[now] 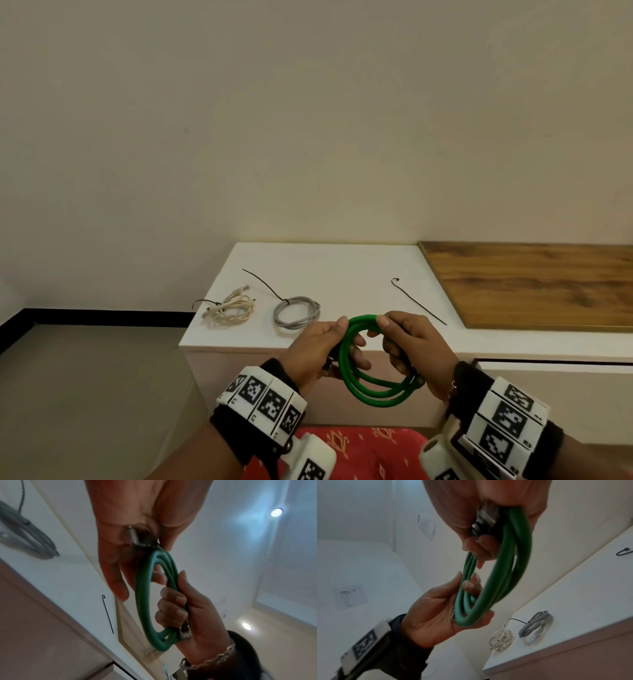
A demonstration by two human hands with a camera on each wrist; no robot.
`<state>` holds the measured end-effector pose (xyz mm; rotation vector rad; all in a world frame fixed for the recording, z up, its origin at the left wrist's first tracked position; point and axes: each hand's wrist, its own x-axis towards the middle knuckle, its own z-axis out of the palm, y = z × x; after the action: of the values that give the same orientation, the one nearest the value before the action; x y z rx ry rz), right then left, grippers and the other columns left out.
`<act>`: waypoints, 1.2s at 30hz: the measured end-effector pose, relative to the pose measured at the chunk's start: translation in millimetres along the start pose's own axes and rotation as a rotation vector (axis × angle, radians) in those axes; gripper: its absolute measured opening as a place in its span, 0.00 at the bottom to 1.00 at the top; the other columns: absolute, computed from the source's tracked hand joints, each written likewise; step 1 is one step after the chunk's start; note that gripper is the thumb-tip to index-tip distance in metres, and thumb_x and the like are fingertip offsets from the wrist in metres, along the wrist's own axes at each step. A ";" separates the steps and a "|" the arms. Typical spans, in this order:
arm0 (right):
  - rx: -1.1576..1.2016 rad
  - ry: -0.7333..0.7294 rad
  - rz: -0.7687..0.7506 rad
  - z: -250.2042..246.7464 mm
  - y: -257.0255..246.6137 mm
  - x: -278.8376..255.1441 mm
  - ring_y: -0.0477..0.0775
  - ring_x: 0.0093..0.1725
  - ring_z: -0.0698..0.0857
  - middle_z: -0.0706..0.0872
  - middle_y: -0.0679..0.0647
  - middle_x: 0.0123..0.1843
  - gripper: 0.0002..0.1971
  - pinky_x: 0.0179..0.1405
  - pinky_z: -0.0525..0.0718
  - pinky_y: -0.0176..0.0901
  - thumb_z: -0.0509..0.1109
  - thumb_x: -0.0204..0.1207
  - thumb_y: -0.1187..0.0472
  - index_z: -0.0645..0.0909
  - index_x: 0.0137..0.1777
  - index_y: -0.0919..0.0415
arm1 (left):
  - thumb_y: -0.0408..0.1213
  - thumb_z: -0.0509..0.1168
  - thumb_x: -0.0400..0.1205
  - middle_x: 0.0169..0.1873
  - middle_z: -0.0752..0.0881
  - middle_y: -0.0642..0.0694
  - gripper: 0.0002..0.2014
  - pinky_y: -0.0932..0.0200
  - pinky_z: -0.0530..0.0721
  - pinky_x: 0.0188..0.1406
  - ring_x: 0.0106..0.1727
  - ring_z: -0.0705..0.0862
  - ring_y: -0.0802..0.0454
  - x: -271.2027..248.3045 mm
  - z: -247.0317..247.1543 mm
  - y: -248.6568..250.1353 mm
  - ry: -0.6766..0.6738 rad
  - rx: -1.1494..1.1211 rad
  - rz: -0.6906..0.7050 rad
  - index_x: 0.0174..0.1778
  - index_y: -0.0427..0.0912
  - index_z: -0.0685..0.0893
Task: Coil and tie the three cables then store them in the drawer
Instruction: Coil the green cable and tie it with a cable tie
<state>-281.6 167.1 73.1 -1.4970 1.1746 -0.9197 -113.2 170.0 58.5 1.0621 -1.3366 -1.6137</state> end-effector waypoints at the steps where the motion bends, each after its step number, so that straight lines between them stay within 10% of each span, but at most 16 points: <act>1: 0.001 -0.004 0.006 -0.1 2.7 0.8 0.44 0.14 0.67 0.69 0.50 0.20 0.18 0.15 0.67 0.33 0.57 0.82 0.58 0.79 0.45 0.74 | 0.45 0.47 0.87 0.21 0.83 0.50 0.21 0.55 0.84 0.38 0.31 0.87 0.50 0.4 -0.4 -0.9 -0.012 -0.021 -0.014 0.37 0.41 0.81; 7: -0.024 -0.102 0.107 -12.3 14.1 26.6 0.50 0.28 0.83 0.83 0.55 0.30 0.15 0.28 0.82 0.35 0.59 0.81 0.55 0.80 0.45 0.67 | 0.42 0.48 0.87 0.13 0.74 0.53 0.19 0.61 0.82 0.26 0.18 0.80 0.57 20.3 -4.0 -13.2 0.120 0.036 0.006 0.33 0.41 0.74; 11: -0.144 0.080 0.211 -51.9 32.3 80.3 0.50 0.31 0.80 0.82 0.57 0.34 0.09 0.31 0.82 0.34 0.63 0.80 0.62 0.80 0.41 0.65 | 0.40 0.47 0.87 0.12 0.73 0.53 0.19 0.65 0.80 0.20 0.15 0.78 0.58 38.8 -20.7 -17.8 0.180 0.034 -0.017 0.33 0.40 0.73; 18: -0.709 0.156 0.408 -102.6 70.2 192.1 0.57 0.38 0.81 0.81 0.54 0.30 0.11 0.37 0.83 0.44 0.67 0.76 0.64 0.77 0.31 0.59 | 0.40 0.48 0.86 0.13 0.72 0.52 0.19 0.64 0.79 0.21 0.16 0.77 0.56 73.4 -43.0 -28.5 0.286 -0.015 -0.005 0.32 0.37 0.74; 21: -0.908 0.108 0.483 -106.1 77.6 223.1 0.59 0.42 0.81 0.84 0.59 0.41 0.05 0.30 0.77 0.38 0.67 0.75 0.62 0.79 0.40 0.62 | 0.39 0.49 0.86 0.15 0.71 0.50 0.18 0.62 0.83 0.21 0.16 0.76 0.56 86.1 -48.5 -36.2 0.304 -0.062 -0.004 0.34 0.36 0.74; 29: -1.155 0.075 0.592 -107.1 125.8 265.9 0.62 0.58 0.84 0.86 0.61 0.59 0.17 0.52 0.80 0.45 0.65 0.76 0.54 0.79 0.58 0.67 | 0.38 0.48 0.86 0.18 0.70 0.48 0.18 0.64 0.82 0.22 0.18 0.76 0.54 113.4 -58.9 -57.8 0.296 -0.064 -0.033 0.35 0.35 0.74; 36: -1.037 0.037 0.450 -91.1 95.3 244.4 0.62 0.49 0.86 0.87 0.63 0.53 0.10 0.44 0.79 0.44 0.58 0.78 0.66 0.73 0.35 0.60 | 0.38 0.48 0.87 0.16 0.71 0.49 0.18 0.63 0.82 0.21 0.17 0.76 0.54 110.4 -63.2 -61.1 0.341 -0.077 -0.036 0.35 0.35 0.74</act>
<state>-329.2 -96.3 -0.8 -1.8393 2.0720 0.0338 -96.4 55.2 -21.8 1.2545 -1.0261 -1.4200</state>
